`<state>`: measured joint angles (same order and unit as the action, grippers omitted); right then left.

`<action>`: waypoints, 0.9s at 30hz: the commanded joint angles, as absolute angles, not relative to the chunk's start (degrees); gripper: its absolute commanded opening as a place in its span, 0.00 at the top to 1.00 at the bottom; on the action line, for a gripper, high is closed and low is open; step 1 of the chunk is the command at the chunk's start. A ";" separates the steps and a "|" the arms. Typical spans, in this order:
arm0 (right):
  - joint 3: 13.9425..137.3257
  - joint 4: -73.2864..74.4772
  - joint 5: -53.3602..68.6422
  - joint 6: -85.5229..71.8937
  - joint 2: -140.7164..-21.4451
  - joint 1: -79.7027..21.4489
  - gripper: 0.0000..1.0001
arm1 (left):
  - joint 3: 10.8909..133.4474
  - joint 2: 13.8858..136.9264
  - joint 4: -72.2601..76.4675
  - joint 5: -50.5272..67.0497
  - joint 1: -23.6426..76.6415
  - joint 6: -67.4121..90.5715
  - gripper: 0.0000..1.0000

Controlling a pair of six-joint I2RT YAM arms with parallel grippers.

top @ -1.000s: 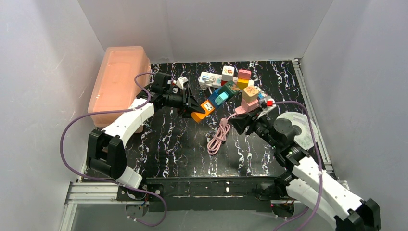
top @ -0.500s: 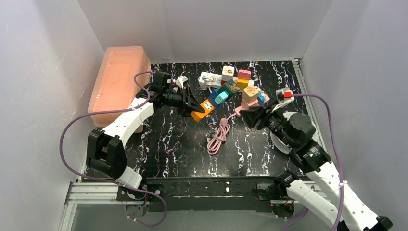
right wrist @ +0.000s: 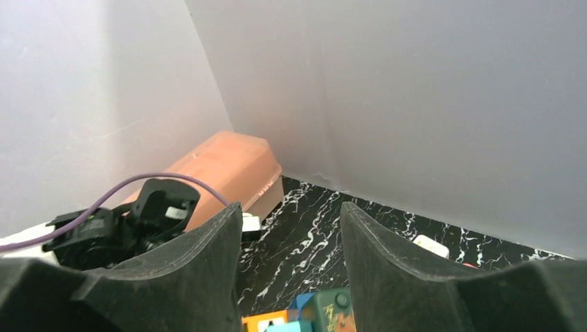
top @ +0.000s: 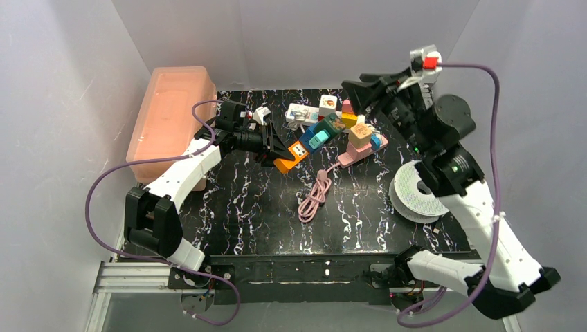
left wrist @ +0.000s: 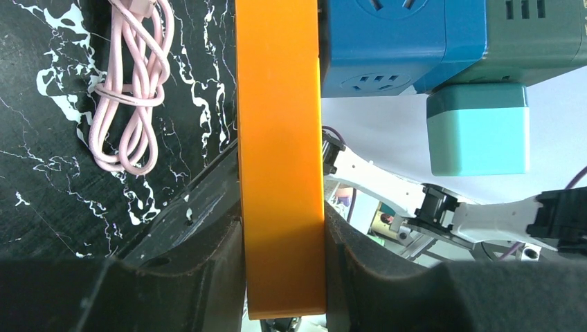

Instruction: Pull the plug off the socket

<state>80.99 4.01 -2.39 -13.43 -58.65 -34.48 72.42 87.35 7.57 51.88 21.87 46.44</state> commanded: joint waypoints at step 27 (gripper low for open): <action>111.41 18.19 9.36 -27.38 -85.10 -16.20 0.27 | 78.58 83.23 5.73 60.79 22.15 41.90 1.00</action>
<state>109.08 19.46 9.21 -26.55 -85.73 -16.86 74.76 87.35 4.80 51.46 21.85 43.66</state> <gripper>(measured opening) 0.648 0.345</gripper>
